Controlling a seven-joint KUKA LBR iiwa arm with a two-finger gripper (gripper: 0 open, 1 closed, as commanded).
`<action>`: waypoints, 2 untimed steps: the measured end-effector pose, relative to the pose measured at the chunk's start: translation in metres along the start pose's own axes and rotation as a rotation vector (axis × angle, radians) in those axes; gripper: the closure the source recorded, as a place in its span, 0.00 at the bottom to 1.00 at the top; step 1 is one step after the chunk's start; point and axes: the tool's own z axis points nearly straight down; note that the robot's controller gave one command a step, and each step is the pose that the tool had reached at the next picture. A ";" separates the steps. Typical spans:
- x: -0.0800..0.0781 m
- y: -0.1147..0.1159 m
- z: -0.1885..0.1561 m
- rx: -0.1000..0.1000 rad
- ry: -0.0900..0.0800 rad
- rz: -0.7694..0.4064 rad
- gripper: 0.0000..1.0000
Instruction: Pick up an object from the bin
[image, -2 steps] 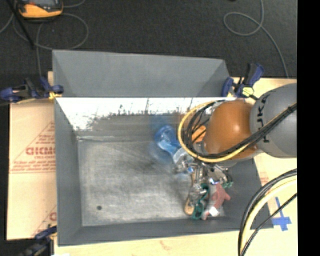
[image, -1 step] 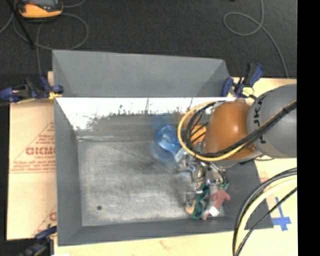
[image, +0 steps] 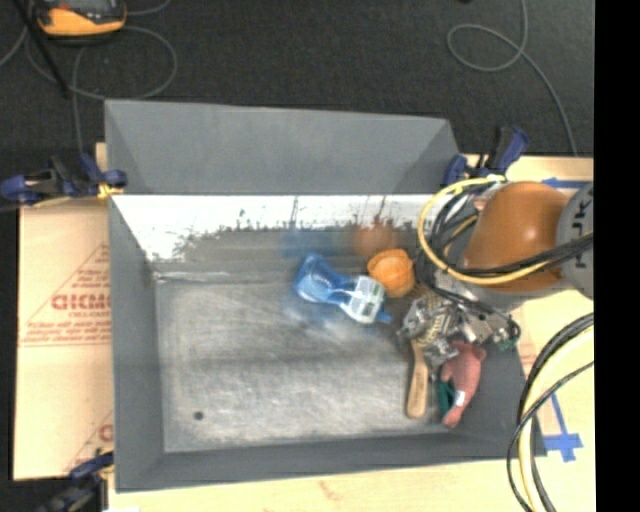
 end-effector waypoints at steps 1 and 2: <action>0.000 0.000 0.000 0.000 0.000 0.001 1.00; -0.006 -0.006 -0.024 0.005 0.007 -0.071 1.00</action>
Offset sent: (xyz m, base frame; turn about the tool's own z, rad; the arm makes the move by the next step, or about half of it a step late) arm 0.0521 -0.0082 0.1466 -0.3783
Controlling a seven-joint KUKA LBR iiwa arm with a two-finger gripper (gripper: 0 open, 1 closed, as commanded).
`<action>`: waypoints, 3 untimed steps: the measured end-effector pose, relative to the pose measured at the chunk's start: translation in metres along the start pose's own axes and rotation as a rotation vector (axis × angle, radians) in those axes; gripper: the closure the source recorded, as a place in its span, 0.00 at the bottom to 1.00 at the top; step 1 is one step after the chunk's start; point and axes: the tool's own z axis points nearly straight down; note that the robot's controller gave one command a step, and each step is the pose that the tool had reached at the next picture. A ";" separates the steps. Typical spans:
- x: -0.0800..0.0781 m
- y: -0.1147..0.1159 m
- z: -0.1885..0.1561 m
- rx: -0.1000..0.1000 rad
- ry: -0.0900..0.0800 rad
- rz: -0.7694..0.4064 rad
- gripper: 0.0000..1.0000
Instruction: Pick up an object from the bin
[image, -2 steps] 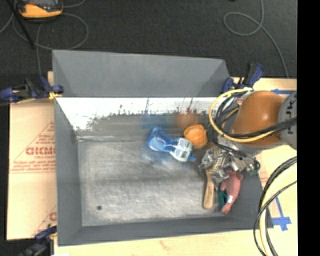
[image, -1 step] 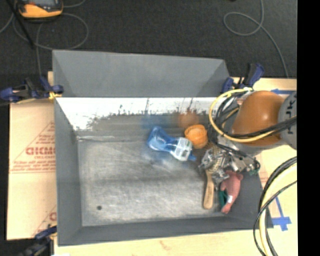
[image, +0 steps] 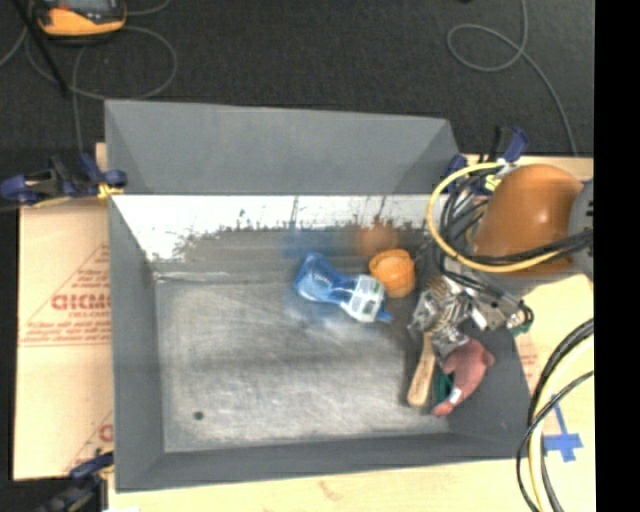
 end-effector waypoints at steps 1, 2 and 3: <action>0.003 -0.007 -0.013 0.012 -0.009 -0.066 1.00; -0.037 -0.021 0.011 0.005 -0.002 -0.254 1.00; -0.037 -0.021 -0.032 0.002 0.003 -0.384 1.00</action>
Offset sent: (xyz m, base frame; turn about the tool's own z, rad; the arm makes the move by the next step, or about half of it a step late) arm 0.0649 -0.0018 -0.0261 -0.3105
